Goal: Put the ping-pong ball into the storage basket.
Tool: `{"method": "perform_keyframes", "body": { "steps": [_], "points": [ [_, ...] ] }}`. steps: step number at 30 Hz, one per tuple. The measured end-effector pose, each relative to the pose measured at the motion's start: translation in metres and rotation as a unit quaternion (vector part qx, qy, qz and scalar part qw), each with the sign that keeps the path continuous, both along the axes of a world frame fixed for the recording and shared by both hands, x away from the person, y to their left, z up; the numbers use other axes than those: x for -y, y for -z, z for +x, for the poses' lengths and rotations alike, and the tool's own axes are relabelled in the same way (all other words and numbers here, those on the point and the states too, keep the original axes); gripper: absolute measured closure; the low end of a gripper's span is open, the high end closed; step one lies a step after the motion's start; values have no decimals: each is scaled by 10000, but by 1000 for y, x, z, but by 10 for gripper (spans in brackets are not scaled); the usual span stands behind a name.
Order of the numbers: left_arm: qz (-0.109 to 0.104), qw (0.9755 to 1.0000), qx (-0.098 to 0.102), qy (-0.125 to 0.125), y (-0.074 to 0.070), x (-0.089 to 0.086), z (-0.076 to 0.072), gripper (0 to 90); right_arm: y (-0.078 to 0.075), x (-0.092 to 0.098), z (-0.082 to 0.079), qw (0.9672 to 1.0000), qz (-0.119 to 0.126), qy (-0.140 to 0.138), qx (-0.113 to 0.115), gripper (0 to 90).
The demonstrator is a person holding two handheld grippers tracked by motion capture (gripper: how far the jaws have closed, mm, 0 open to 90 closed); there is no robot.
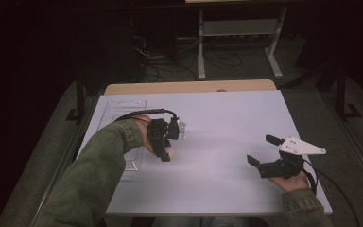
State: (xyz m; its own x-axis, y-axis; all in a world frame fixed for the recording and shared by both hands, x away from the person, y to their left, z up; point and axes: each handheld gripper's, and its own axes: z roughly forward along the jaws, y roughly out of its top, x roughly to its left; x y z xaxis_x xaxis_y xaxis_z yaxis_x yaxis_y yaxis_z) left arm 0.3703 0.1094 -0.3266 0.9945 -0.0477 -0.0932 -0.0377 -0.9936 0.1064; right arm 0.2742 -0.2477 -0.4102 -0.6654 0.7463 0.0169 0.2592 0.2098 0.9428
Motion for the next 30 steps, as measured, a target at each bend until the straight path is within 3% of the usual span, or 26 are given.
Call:
{"method": "perform_keyframes", "body": {
  "steps": [15,30],
  "points": [
    [-24,9998,182,36,-35,-4,-4,506,0,0,0,10000,-10,-14,6,0],
    [57,9995,308,67,-56,-10,-7,506,0,0,0,10000,-12,-12,11,0]
  ]
}}
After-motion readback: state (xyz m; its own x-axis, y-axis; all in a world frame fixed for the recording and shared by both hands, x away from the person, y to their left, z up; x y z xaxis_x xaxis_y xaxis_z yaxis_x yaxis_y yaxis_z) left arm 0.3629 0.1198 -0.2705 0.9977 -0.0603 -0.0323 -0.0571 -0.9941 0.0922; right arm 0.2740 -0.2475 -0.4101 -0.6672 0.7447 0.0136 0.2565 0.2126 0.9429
